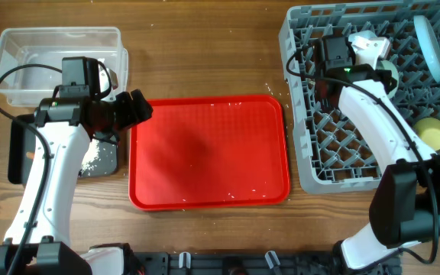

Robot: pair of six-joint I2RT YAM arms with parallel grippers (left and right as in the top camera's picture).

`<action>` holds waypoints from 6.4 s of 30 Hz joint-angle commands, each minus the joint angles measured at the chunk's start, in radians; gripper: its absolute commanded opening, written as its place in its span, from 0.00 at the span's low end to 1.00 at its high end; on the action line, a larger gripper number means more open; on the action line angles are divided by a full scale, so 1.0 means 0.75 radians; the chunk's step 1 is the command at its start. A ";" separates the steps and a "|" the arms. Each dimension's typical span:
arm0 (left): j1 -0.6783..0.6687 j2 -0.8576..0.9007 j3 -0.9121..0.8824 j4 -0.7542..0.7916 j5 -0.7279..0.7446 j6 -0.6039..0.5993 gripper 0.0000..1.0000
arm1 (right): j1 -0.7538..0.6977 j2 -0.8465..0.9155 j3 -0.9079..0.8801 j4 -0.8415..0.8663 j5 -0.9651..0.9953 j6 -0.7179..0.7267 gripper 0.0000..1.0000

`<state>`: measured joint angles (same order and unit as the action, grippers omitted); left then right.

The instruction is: Sort waste into correct bins and load items into the dishwasher rack

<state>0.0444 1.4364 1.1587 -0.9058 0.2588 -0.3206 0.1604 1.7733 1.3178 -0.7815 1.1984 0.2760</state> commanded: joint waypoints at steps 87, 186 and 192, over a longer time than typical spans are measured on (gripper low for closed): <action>-0.281 -1.258 -0.414 -0.074 -0.333 0.068 1.00 | -0.232 -1.557 -0.558 -0.302 -1.737 -0.186 1.00; -0.149 -1.911 -1.537 1.107 -0.297 0.199 1.00 | -0.179 -2.358 -1.750 1.044 -1.658 -0.400 1.00; -0.149 -1.911 -1.537 1.107 -0.297 0.199 1.00 | -0.179 -2.358 -1.750 1.044 -1.658 -0.400 1.00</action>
<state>-0.0753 0.0139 0.0086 -0.0696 0.0166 -0.1913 0.0212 0.0135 0.0059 -0.0006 -0.0509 -0.0067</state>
